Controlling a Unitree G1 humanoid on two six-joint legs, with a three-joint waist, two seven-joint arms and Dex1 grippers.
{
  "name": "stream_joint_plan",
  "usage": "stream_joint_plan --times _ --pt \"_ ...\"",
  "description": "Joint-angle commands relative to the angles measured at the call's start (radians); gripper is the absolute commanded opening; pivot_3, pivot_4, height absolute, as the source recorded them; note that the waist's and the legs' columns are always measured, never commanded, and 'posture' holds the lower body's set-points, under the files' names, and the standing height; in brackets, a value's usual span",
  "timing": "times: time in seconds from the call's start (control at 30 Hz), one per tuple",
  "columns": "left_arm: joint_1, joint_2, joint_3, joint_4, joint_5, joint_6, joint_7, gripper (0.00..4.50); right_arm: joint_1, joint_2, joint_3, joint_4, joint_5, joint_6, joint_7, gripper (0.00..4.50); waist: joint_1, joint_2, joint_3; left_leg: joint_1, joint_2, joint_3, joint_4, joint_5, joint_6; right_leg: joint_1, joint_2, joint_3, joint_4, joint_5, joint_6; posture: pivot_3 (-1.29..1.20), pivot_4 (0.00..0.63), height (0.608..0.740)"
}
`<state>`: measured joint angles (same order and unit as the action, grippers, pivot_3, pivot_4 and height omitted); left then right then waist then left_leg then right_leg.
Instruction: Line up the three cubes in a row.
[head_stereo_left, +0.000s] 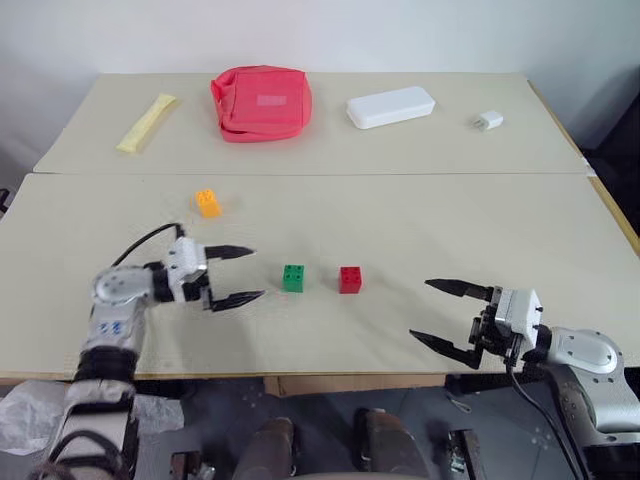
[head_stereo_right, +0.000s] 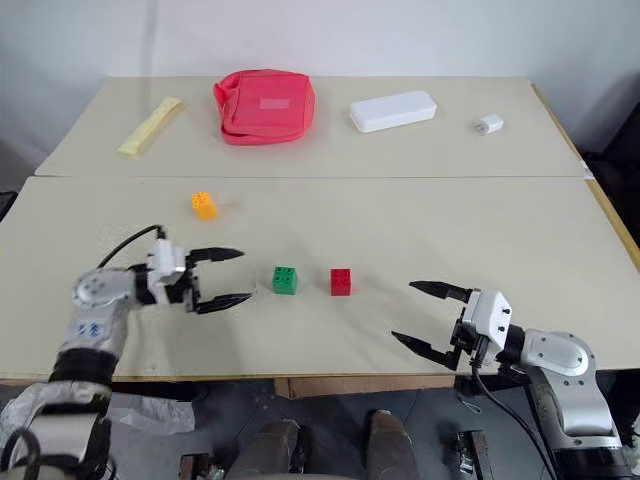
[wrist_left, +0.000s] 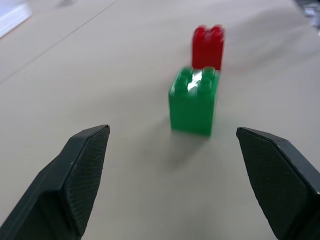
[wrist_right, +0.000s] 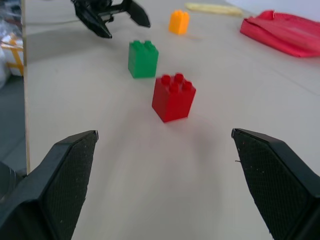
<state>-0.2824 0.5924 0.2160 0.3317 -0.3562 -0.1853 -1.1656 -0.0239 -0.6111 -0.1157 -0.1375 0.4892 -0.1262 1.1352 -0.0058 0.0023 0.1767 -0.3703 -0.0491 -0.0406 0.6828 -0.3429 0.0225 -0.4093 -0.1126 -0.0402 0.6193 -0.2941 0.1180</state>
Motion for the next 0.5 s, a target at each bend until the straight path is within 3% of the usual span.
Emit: stream_joint_plan --times 0.03,0.3,0.5 --pt "0.19 -0.015 0.181 -0.258 -0.079 0.1 0.226 4.41 -0.089 0.041 0.011 -0.046 0.047 0.006 -0.023 4.5 -0.001 0.0 0.0 0.0 0.0 0.0 0.0 0.0 0.0 0.0 0.0 0.001 0.0 0.0 0.0 0.0 0.15 0.74" --pt "0.432 -0.22 0.405 -0.383 -0.078 0.143 0.659 4.41 -0.19 0.091 0.072 0.002 0.021 0.007 -0.012 4.5 0.032 -0.001 0.0 0.001 -0.002 -0.003 0.0 0.0 0.0 0.002 -0.001 0.0 -0.004 -0.001 -0.001 0.0 0.15 0.74" --pt "0.395 -0.289 0.377 -0.486 -0.08 0.175 0.827 4.41 -0.206 0.092 0.08 0.024 0.0 -0.004 -0.002 4.5 0.035 -0.002 -0.001 0.0 -0.002 -0.003 0.0 0.0 -0.001 0.002 -0.001 -0.001 -0.005 -0.001 -0.001 0.0 0.15 0.74"
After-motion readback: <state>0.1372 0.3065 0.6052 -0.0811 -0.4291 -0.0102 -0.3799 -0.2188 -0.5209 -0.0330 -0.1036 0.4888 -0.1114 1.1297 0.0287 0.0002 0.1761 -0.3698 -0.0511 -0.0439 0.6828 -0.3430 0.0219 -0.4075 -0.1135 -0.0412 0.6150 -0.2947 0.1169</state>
